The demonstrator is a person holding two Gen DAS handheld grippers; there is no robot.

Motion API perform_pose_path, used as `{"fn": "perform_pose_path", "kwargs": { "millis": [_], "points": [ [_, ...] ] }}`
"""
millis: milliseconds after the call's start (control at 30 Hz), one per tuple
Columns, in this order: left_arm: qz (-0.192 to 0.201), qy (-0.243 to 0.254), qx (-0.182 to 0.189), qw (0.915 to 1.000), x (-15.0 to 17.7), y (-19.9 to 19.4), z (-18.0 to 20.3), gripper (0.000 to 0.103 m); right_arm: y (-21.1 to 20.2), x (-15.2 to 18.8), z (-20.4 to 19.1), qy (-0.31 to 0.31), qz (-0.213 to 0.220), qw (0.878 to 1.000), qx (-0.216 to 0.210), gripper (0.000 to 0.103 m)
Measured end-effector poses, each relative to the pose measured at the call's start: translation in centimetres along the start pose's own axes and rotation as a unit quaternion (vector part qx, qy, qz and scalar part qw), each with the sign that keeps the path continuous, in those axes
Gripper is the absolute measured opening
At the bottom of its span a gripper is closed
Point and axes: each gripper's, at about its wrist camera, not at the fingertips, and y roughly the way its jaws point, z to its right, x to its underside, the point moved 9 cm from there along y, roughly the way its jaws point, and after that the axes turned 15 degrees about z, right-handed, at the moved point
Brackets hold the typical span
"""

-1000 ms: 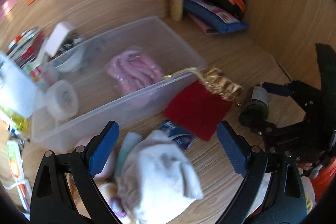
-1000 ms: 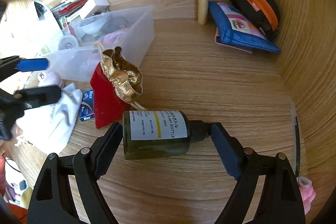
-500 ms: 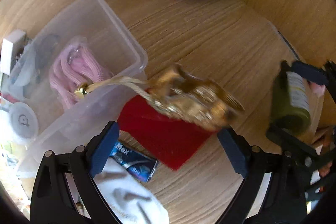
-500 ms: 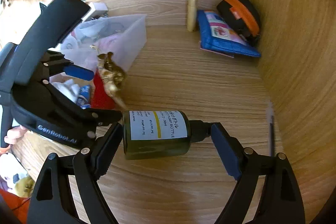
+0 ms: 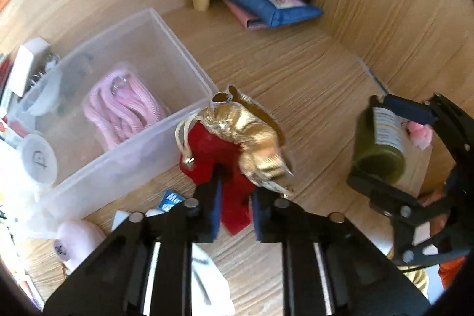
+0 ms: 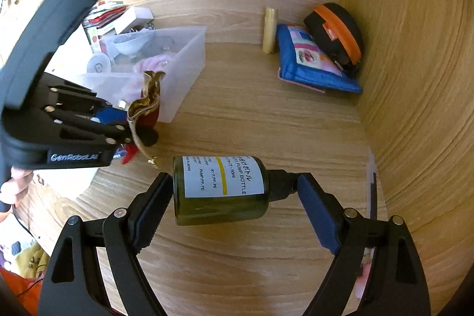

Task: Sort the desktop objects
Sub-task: 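Grasp the red velvet pouch by its gold ribbon with the left tool, then carry the pouch and green bottle over the bin and release both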

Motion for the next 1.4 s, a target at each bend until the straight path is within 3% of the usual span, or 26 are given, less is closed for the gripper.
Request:
{"fn": "perform_pose_path", "kwargs": {
  "millis": [167,700,1067,1400],
  "points": [
    [0.045,0.002,-0.022,0.9987,-1.4,-3.1,-1.3,0.012,0.0,-1.5,-1.1,-0.007,0.013,1.0,-0.003,0.084],
    [0.13,-0.084,-0.071,0.9853,-4.3,-10.0,-11.8,0.01,2.5,-8.4,-6.6,-0.035,0.053,0.997,-0.042,0.084],
    [0.12,-0.125,-0.119,0.9776,-3.9,-8.4,-18.9,0.01,6.9,-11.6,-10.6,-0.043,0.045,0.995,-0.081,0.084],
    [0.091,-0.142,-0.114,0.9791,-2.7,-4.4,-22.3,0.01,12.2,-11.4,-14.2,-0.071,0.001,0.991,-0.111,0.084]
  ]
}}
